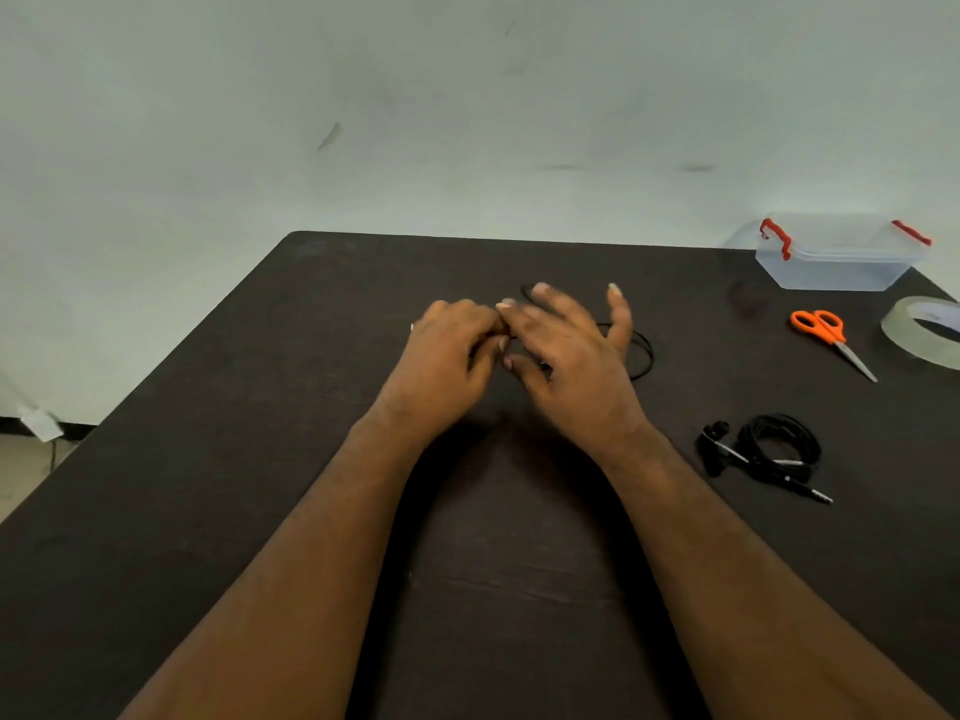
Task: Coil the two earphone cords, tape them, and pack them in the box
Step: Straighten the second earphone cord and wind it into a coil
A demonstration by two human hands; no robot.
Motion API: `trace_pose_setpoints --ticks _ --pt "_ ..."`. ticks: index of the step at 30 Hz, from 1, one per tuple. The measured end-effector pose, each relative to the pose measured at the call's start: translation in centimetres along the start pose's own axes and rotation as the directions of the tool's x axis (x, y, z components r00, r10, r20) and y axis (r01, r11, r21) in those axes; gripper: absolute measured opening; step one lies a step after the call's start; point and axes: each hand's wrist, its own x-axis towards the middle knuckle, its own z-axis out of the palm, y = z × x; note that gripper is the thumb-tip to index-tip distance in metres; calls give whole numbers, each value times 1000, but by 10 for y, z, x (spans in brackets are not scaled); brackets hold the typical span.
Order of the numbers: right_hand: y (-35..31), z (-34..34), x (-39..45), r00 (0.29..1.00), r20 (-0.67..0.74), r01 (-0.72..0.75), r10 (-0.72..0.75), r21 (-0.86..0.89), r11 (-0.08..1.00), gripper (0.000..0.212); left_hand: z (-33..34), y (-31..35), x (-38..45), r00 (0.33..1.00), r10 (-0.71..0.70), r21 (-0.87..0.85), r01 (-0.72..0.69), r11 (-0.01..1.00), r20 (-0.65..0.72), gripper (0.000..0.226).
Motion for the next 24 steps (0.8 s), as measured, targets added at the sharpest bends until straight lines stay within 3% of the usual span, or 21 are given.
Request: trace_pose_setpoints --ticks 4,7,11,14,18,24 --pt "6 2 3 999 -21 42 -40 92 995 35 -1 4 0 1000 0 -63 1 998 19 5" --pt "7 -3 4 999 -11 44 -43 272 961 25 -3 -1 -1 998 -41 -112 47 993 57 7" --pt "5 -6 3 995 -1 -90 104 494 865 16 -4 -3 0 996 -37 -104 46 994 85 10" --pt "8 -8 5 975 -16 -178 220 534 826 12 -8 -8 1 997 -44 -46 47 998 68 8" --pt "16 -15 5 888 -34 -354 459 588 727 12 -16 -27 2 991 -127 118 131 984 -40 11" --pt "27 -21 7 791 -85 -426 606 636 644 14 -30 -45 -2 963 -244 190 262 946 -110 15"
